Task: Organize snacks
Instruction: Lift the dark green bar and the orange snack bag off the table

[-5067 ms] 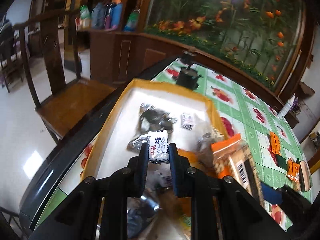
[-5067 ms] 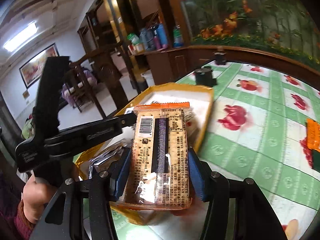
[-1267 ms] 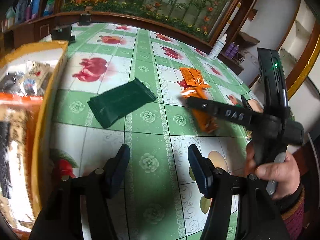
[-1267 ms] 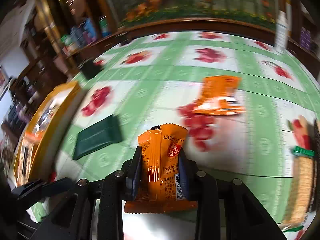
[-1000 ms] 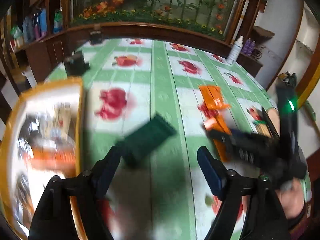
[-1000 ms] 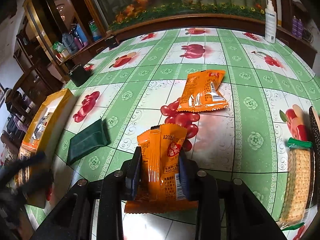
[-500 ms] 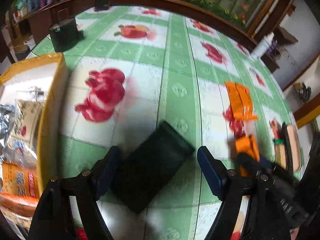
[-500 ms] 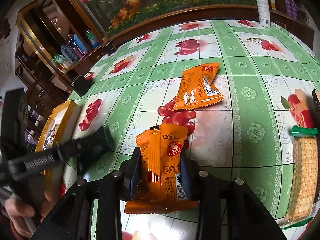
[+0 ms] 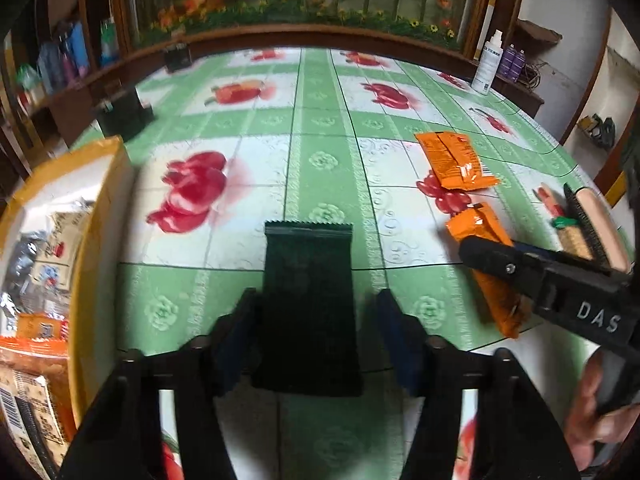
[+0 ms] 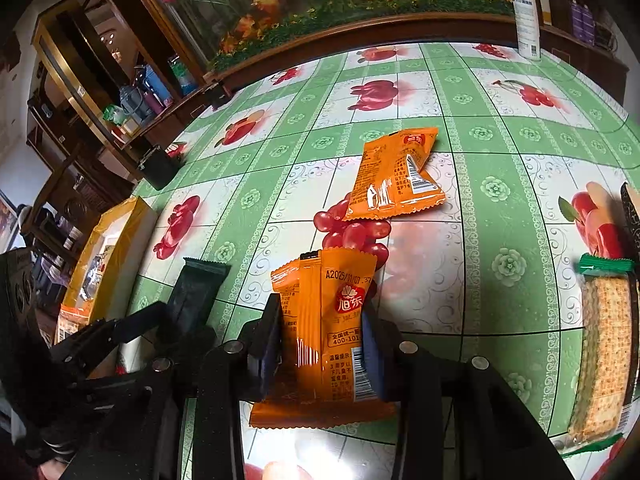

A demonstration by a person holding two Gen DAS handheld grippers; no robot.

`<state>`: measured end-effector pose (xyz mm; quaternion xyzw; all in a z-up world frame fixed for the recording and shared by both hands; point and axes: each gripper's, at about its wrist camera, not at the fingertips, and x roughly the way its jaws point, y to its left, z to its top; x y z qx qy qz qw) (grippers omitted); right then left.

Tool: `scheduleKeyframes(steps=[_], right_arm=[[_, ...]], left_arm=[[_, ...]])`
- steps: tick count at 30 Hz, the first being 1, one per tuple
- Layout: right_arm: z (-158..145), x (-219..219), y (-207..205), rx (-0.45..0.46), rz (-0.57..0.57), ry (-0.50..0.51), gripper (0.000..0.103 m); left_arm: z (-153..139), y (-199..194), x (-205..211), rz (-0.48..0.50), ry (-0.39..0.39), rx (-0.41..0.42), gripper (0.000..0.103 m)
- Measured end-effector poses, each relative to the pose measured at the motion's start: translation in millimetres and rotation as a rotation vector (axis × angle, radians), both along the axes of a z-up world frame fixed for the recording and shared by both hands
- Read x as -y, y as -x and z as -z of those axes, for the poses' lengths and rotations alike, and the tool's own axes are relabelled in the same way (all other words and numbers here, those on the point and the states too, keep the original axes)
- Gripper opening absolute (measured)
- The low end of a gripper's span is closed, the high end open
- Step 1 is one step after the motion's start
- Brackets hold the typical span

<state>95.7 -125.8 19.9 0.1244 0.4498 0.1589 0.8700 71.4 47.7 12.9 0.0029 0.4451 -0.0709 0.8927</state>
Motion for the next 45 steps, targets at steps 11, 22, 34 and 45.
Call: scheduleKeyframes(steps=[11, 22, 34, 45], right_arm=[[0, -27, 6, 0.074, -0.04, 0.203, 0.042], [0, -33, 11, 0.072, -0.083, 0.323, 0.054], [-2, -30, 18, 0.076, -0.088, 0.334, 0.038], [-20, -13, 17, 0.127, -0.014, 0.179, 0.038]], left_arm=[[0, 0, -2, -0.001, -0.013, 0.035, 0.046], [2, 0, 3, 0.013, -0.04, 0.033, 0.054], [1, 2, 2, 0.011, -0.039, 0.04, 0.043], [-13, 12, -4, -0.036, -0.065, 0.144, 0.043]])
